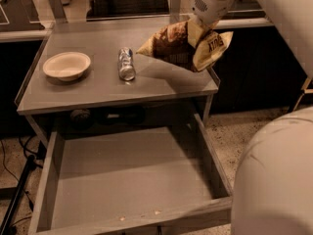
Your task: Pick brown chip bag from top drawer and place on counter
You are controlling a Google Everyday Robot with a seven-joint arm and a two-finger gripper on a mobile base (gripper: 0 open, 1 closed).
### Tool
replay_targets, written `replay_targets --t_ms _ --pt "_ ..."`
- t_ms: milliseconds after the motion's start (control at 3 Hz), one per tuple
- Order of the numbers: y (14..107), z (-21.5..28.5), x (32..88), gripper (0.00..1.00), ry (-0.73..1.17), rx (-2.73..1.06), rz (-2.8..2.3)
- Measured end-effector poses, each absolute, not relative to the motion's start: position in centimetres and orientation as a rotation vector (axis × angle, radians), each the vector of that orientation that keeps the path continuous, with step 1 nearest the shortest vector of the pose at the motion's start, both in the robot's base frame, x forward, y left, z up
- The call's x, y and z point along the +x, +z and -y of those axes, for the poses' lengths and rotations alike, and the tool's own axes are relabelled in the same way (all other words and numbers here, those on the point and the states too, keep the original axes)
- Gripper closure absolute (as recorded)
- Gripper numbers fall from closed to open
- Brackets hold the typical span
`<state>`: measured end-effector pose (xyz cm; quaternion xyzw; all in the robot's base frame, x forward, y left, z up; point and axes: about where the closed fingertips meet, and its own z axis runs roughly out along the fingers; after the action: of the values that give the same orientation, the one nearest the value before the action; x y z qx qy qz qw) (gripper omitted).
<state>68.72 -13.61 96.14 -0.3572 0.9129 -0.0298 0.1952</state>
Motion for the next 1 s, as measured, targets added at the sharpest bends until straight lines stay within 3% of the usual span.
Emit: replay_targets --t_ms 1000 --pt "90.8 13.1 71.4 1.00 -0.053 -1.010 -2.640"
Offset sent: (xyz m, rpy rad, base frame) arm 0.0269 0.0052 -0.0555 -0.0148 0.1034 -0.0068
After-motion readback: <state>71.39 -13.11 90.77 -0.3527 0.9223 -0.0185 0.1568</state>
